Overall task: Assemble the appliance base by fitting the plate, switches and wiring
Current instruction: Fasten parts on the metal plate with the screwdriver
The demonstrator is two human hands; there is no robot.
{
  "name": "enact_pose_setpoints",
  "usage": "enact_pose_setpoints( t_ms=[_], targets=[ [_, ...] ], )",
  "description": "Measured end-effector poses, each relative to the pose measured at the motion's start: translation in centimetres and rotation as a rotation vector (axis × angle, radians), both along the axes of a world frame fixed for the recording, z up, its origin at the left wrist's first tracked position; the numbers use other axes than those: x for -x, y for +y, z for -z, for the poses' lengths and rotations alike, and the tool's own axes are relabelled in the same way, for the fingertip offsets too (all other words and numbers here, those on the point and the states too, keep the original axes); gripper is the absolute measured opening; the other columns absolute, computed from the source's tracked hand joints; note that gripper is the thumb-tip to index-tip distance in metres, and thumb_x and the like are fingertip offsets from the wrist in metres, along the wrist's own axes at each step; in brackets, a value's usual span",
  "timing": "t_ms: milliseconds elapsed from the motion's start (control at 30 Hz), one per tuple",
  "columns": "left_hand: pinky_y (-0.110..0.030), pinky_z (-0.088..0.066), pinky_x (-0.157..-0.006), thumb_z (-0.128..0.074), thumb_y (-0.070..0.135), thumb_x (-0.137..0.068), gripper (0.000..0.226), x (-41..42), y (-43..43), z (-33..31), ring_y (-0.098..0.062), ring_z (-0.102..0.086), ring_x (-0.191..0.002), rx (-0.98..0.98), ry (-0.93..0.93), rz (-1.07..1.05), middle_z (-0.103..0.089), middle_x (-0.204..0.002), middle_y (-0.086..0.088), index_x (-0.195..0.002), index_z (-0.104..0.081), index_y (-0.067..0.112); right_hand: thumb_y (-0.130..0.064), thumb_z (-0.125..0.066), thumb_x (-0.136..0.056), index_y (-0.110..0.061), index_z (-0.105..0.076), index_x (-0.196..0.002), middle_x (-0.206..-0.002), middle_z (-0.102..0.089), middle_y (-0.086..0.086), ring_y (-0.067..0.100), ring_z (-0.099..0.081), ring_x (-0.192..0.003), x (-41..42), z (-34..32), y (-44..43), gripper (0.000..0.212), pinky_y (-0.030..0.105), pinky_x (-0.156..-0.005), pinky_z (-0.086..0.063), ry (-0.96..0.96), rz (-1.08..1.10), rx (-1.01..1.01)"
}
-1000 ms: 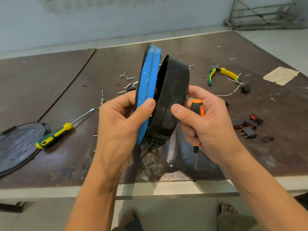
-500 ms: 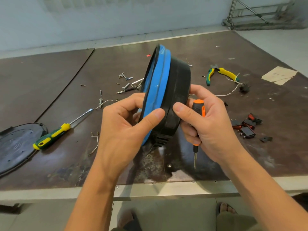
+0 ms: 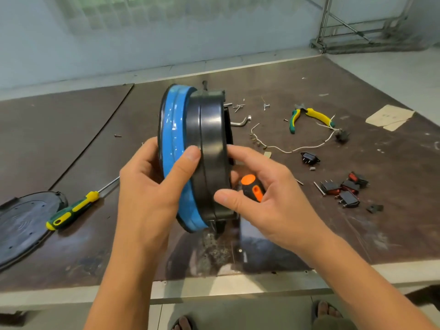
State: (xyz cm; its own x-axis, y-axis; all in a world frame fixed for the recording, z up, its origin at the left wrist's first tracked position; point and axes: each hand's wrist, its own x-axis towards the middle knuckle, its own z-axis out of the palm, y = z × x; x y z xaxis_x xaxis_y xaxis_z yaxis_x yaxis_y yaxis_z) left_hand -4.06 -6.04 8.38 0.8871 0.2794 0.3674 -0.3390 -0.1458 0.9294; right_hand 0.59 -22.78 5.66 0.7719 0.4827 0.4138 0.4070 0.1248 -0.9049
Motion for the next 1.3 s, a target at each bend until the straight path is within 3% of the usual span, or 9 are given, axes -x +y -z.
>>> enact_pose_setpoints(
  t_ms=[67,167,333,500,733,900,1033,1167,1300],
  targets=[
    [-0.042,-0.058,-0.074,-0.072,0.033,-0.088,0.027,-0.1,0.1,0.0,-0.029,-0.064,-0.085,0.048,-0.001,-0.035,-0.065,-0.099,-0.022,-0.105,-0.067,0.013,-0.012,-0.071,-0.091,-0.016,-0.051,-0.145,-0.111,-0.07,0.013,0.031,-0.068,-0.096,0.0,0.1,0.1,0.058,0.052,-0.09,-0.055,-0.029,-0.001,0.058],
    [-0.046,-0.058,-0.073,-0.073,0.027,-0.088,0.02,-0.1,0.1,0.3,-0.034,-0.062,-0.082,0.052,-0.053,-0.093,-0.063,-0.098,-0.025,-0.101,-0.068,0.013,-0.015,-0.072,-0.09,-0.016,-0.048,-0.148,-0.118,-0.071,-0.01,0.008,-0.066,-0.109,0.0,0.0,-0.2,0.062,0.026,-0.094,-0.053,-0.067,-0.001,0.109],
    [-0.031,-0.056,-0.061,-0.07,0.019,-0.089,0.007,-0.3,-0.5,1.0,-0.026,-0.058,-0.073,0.138,-0.139,-0.136,-0.062,-0.083,-0.014,-0.094,-0.069,0.013,-0.024,-0.073,-0.088,-0.041,-0.036,-0.151,-0.091,-0.067,-0.001,0.008,-0.054,-0.064,0.5,0.4,0.1,0.076,0.02,-0.065,-0.047,-0.085,0.033,0.114],
    [-0.032,-0.056,-0.062,-0.073,0.022,-0.084,0.016,-0.6,-0.7,1.9,-0.026,-0.058,-0.072,0.259,-0.165,-0.161,-0.063,-0.082,-0.012,-0.092,-0.067,0.01,-0.026,-0.073,-0.088,-0.057,-0.034,-0.146,-0.094,-0.064,-0.014,0.014,-0.055,-0.067,0.4,0.3,-0.1,0.076,0.015,-0.07,-0.047,-0.156,0.056,0.149],
    [-0.029,-0.058,-0.066,-0.065,0.012,-0.081,0.019,-0.8,0.3,1.2,-0.026,-0.062,-0.079,0.286,-0.088,-0.083,-0.066,-0.09,-0.013,-0.099,-0.067,0.009,-0.017,-0.07,-0.091,-0.048,-0.043,-0.146,-0.088,-0.058,-0.012,0.01,-0.047,-0.065,0.4,0.5,-0.2,0.069,0.014,-0.066,-0.042,-0.158,0.029,0.131],
    [-0.03,-0.06,-0.072,-0.069,0.029,-0.089,0.029,-0.6,1.1,-0.4,-0.023,-0.07,-0.088,0.294,-0.022,-0.037,-0.072,-0.105,-0.011,-0.114,-0.067,0.014,-0.01,-0.07,-0.09,-0.046,-0.048,-0.143,-0.086,-0.057,-0.004,0.013,-0.044,-0.064,0.0,0.1,-1.1,0.068,0.019,-0.063,-0.04,-0.185,-0.04,0.17],
    [-0.027,-0.059,-0.066,-0.067,0.034,-0.084,0.032,-0.3,1.4,-1.0,-0.02,-0.071,-0.082,0.322,0.004,-0.043,-0.073,-0.099,-0.009,-0.11,-0.07,0.017,-0.008,-0.073,-0.087,-0.044,-0.054,-0.14,-0.083,-0.059,-0.005,0.006,-0.039,-0.061,0.0,0.3,-1.2,0.066,0.014,-0.061,-0.038,-0.21,-0.093,0.159],
    [-0.025,-0.058,-0.06,-0.066,0.024,-0.085,0.021,-0.3,1.8,-0.8,-0.017,-0.07,-0.074,0.342,-0.022,-0.092,-0.074,-0.09,-0.007,-0.102,-0.073,0.015,0.002,-0.077,-0.082,-0.023,-0.064,-0.134,-0.088,-0.062,-0.019,0.005,-0.057,-0.074,0.0,0.8,-0.6,0.059,0.013,-0.074,-0.044,-0.294,-0.056,0.142],
    [-0.024,-0.058,-0.06,-0.064,0.018,-0.086,0.015,-0.4,2.1,-0.1,-0.016,-0.069,-0.071,0.388,-0.038,-0.14,-0.073,-0.084,-0.005,-0.097,-0.073,0.014,0.001,-0.076,-0.084,-0.017,-0.065,-0.133,-0.088,-0.063,-0.009,0.003,-0.057,-0.076,0.0,0.8,-0.2,0.054,0.015,-0.075,-0.044,-0.397,0.009,0.203]
  ],
)
